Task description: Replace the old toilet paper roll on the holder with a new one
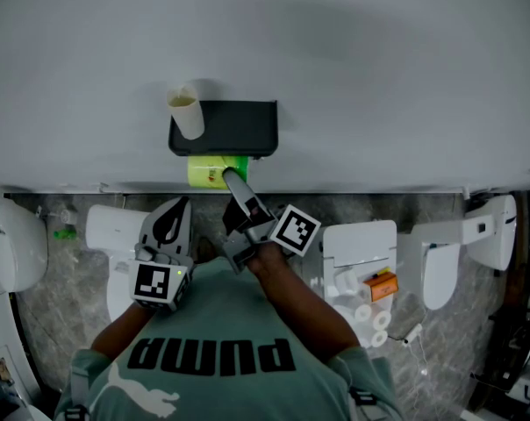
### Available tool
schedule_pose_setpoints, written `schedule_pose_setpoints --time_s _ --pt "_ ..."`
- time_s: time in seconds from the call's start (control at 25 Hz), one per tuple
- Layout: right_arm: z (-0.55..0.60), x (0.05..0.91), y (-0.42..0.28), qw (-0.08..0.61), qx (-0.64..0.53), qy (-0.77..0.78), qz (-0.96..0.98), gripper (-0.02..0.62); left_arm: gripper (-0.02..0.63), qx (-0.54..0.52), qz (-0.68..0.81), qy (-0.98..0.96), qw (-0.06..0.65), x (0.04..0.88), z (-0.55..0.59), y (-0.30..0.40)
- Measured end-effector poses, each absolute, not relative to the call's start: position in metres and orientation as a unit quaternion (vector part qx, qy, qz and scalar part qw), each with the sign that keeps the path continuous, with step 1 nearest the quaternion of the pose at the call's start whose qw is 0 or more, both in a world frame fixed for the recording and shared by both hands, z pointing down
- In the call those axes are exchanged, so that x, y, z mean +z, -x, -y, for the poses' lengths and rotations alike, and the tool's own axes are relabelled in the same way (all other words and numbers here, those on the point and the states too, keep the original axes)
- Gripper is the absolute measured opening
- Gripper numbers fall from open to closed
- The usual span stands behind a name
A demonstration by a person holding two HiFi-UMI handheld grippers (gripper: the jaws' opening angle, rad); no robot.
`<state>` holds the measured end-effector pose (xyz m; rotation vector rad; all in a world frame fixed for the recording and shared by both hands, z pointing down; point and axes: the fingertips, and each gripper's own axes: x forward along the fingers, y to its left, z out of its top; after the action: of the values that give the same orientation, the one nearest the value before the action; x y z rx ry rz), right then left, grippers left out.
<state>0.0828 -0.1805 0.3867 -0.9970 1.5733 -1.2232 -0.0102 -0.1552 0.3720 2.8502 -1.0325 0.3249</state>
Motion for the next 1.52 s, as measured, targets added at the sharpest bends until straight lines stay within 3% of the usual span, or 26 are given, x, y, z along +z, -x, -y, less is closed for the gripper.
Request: schedule_pose_setpoints --time_s 0.44,0.92,0.96,1.12,1.28,1.52 --pt "0.163 0.387 -0.083 0.426 -0.491 0.400 -0.646 0.397 0.003 0.102 0.332 -0.936 0.052 0.373 0.151 0.003" --pt "0.127 0.380 -0.087 0.215 -0.355 0.528 -0.741 0.387 0.003 0.113 0.319 -0.940 0.051 0.382 0.143 -0.011" --pt "0.124 0.378 -0.087 0.187 -0.334 0.539 -0.750 0.330 0.003 0.114 0.317 -0.940 0.048 0.383 0.142 -0.012" --pt "0.115 0.369 -0.089 0.070 -0.236 0.585 -0.772 0.241 0.003 0.121 0.316 -0.940 0.044 0.387 0.139 -0.016" --pt "0.111 0.366 -0.097 -0.007 -0.156 0.623 -0.767 0.084 0.003 0.123 0.321 -0.938 0.045 0.388 0.135 -0.020" --pt "0.105 0.365 -0.103 -0.038 -0.118 0.632 -0.765 0.006 0.003 0.132 0.333 -0.933 0.043 0.390 0.127 -0.025"
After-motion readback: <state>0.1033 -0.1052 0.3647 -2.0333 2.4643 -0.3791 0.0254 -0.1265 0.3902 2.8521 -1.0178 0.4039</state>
